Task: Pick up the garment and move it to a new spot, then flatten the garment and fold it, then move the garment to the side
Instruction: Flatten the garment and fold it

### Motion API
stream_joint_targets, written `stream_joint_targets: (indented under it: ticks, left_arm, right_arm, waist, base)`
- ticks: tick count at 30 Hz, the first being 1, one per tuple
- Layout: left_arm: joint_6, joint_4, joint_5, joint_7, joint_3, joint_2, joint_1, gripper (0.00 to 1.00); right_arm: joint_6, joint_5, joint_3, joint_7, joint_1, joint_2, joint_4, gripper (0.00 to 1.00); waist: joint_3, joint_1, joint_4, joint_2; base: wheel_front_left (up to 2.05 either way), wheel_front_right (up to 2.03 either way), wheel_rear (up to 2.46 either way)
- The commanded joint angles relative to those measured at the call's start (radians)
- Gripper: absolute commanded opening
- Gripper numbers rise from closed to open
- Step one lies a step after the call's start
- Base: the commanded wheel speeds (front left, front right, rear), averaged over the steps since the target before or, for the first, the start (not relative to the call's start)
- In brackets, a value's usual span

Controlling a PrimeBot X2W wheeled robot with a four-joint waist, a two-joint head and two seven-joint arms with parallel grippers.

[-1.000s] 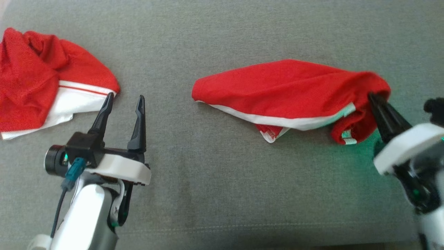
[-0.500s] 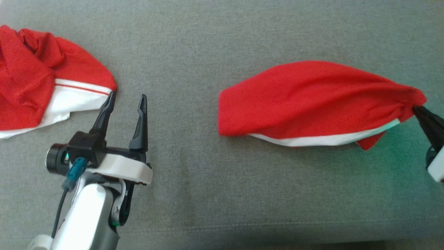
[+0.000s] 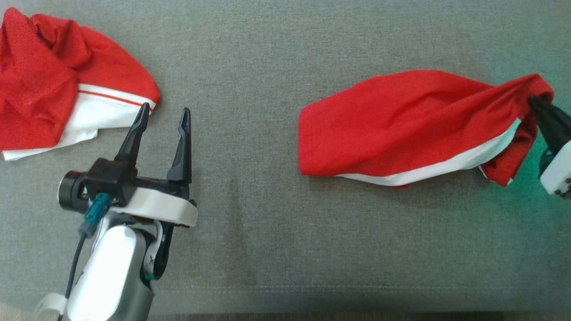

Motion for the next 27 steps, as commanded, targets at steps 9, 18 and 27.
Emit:
stream_joint_targets:
  ticks: [9,18,27]
  left_arm:
    - [-0.001,-0.023,0.012,-0.008,0.046,0.014,-0.015,1.00]
    - [0.007,-0.023,0.007,-0.008,0.058,0.012,0.010,1.00]
    - [0.011,-0.019,0.003,-0.008,0.051,0.011,0.041,1.00]
  right_arm:
    - [-0.001,-0.034,-0.015,-0.176,0.062,0.012,0.070,1.00]
    - [-0.001,-0.206,-0.137,-0.384,0.171,0.148,-0.093,1.00]
    - [-0.001,-0.393,-0.066,-0.475,0.198,0.328,-0.233,1.00]
  waist:
    - [-0.035,-0.0001,-0.024,0.0000]
    - [-0.082,-0.0001,-0.047,0.0000]
    - [-0.138,-0.0001,-0.044,0.0000]
  base:
    - [0.00,0.00,0.00]
    - [0.00,0.00,0.00]
    - [0.00,0.00,0.00]
